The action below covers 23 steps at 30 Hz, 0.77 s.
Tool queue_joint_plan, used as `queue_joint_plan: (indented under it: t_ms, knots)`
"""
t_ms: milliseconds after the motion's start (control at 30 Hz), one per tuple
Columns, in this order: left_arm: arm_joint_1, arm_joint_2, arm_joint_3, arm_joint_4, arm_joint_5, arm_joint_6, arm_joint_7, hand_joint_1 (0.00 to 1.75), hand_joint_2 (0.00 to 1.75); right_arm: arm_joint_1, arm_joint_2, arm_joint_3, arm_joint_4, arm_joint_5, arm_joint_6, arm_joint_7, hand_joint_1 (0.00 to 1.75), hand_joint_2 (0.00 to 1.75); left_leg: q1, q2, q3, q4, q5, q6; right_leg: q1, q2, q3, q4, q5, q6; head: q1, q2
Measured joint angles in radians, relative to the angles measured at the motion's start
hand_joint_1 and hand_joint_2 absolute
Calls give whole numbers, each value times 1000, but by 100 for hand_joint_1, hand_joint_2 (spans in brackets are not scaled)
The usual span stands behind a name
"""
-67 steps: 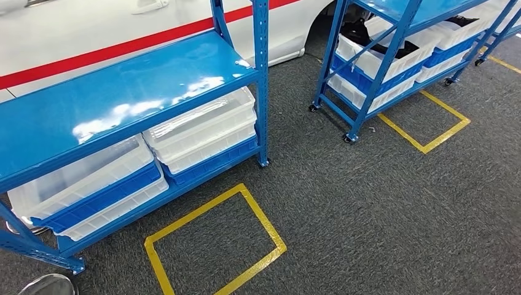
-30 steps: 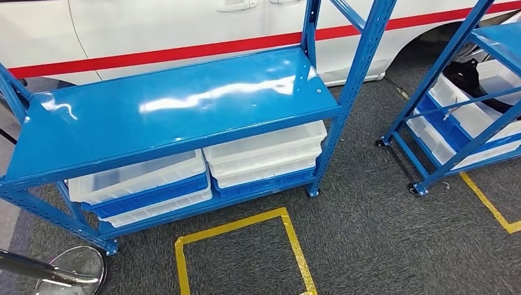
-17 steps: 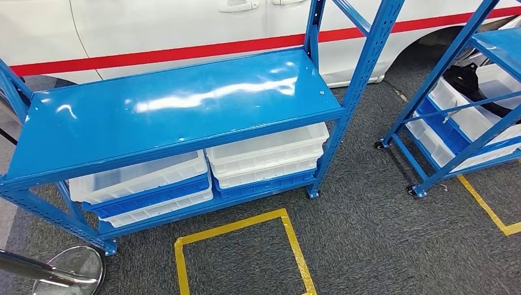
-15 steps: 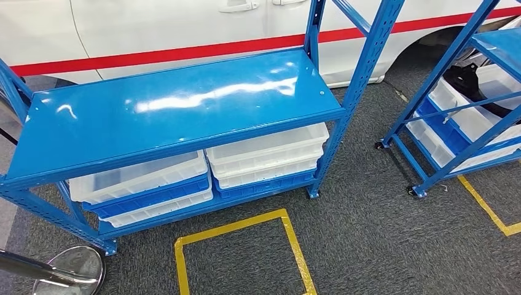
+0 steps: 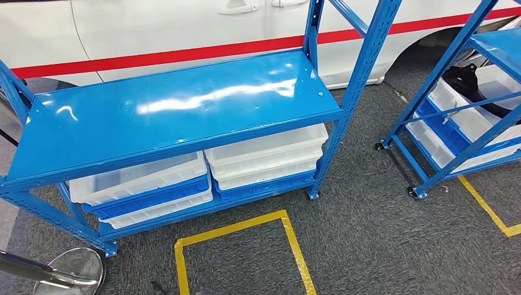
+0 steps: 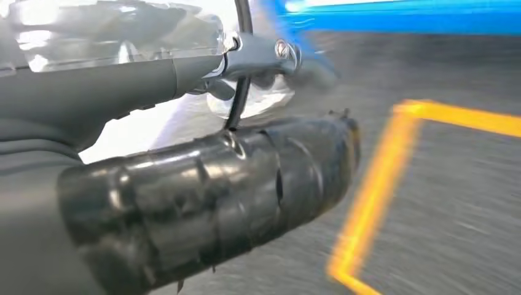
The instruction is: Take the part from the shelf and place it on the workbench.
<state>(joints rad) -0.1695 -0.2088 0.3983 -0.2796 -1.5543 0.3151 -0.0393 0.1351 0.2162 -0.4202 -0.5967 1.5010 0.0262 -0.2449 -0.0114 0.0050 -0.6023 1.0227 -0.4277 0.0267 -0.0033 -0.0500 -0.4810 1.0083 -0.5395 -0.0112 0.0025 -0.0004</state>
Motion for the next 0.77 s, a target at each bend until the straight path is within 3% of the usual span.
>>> queue_joint_plan:
  t_ms: [267, 367, 433, 567, 667, 733, 767]
  knots:
    - [9, -10, -107, 0, 17, 0, -12, 0, 0, 28, 11, 43, -43, 0, -8, -6, 0, 0, 1, 0, 1, -1, 0, 0, 0, 0, 0, 0, -1, 1, 0, 0]
    - [7, -12, -117, 0, 53, 20, -65, 0, 0, 23, 13, 45, -46, 0, 57, -30, 0, 0, 1, 0, 1, -1, 0, 0, 1, 0, 0, 0, -1, 1, 0, 0]
    - [-1, -12, -118, -2, 96, 37, -115, 0, 0, 17, 16, 65, -40, -5, 57, -97, 0, 0, 1, 0, 1, -1, 0, 0, 1, 0, 0, 0, -1, 1, 0, 0]
    - [-20, -13, -114, -26, 245, 137, -218, 0, 0, 29, 54, 69, -76, -97, -84, -337, 0, 0, 2, 0, 2, -1, 0, 0, 1, -1, 1, 0, -1, 1, 0, 0]
    - [-31, -8, -113, -29, 320, 139, -227, 0, 0, 57, 94, 35, -150, -38, -131, -388, 0, 0, 2, -1, 2, -1, 0, 0, 1, -2, 2, 1, -1, 1, 0, 0]
    - [-33, -2, -113, -30, 364, 117, -232, 0, 87, 72, 107, 32, -179, -5, -201, -397, 0, 0, 2, -1, 2, -1, 0, 0, 1, -1, 1, 1, -2, 2, 0, 0]
    - [-34, 0, -113, -30, 376, 111, -232, 0, 116, 76, 110, 32, -185, -2, -222, -398, 0, 0, 2, -1, 2, -1, 0, 0, 1, -1, 1, 1, -2, 2, 0, 0]
